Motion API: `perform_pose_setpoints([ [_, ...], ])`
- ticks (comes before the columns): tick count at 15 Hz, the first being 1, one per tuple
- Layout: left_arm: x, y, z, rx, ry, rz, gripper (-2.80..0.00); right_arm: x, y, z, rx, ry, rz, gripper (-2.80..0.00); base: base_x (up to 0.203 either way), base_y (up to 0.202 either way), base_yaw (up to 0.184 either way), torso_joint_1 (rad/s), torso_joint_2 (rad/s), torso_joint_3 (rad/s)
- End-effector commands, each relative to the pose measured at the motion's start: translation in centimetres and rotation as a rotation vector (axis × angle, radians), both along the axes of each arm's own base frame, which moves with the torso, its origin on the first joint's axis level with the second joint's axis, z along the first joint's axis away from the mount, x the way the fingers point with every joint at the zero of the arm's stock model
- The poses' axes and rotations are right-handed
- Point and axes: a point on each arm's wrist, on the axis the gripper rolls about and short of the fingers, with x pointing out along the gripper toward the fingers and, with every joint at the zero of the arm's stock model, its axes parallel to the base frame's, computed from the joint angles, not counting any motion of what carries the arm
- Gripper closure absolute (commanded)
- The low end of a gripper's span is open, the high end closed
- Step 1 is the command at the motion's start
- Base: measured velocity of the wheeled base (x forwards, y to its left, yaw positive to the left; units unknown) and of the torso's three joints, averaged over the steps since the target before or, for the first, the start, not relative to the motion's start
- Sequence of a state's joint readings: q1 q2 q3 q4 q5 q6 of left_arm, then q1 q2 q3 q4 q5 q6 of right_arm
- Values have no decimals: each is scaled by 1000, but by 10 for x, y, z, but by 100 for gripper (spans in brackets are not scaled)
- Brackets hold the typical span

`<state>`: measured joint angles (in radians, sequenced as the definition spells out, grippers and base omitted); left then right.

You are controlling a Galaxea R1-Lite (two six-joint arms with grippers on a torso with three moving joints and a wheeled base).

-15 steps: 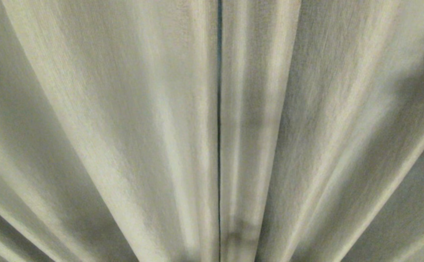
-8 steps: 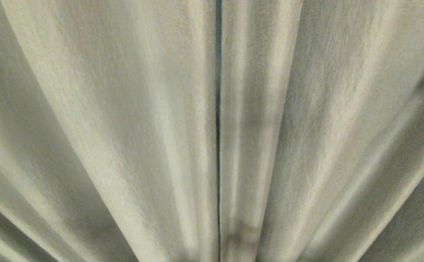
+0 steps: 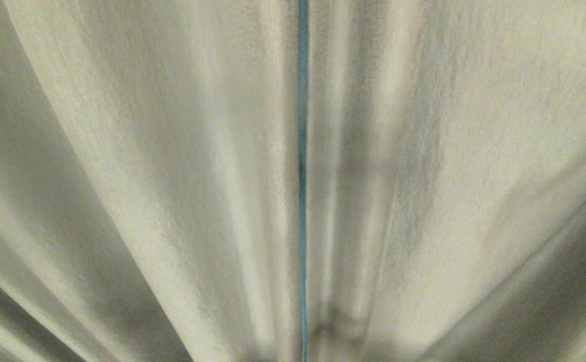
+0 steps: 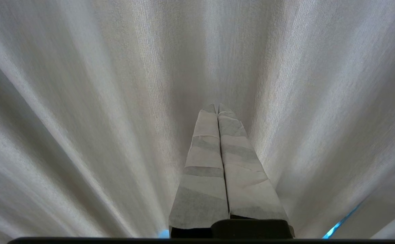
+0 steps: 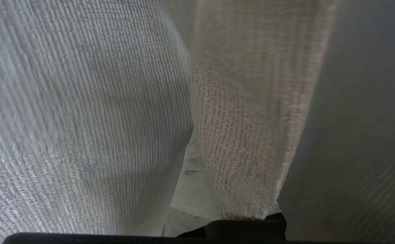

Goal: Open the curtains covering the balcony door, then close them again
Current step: Pull the outer curtains open on both sides

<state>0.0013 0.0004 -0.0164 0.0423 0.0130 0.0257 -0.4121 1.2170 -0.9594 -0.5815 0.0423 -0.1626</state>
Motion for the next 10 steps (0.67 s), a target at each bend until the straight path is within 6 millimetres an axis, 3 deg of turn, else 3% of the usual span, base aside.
perform_pose_setpoints([
  [1,0,0,0,0,3,1,0,-7,-10,2,-6,-11,-68,0,0,0,0,0,0,0],
  [10,0,0,0,0,1,1,0,-21,-53,-5,19,25,-295,0,0,0,0,0,0,0],
])
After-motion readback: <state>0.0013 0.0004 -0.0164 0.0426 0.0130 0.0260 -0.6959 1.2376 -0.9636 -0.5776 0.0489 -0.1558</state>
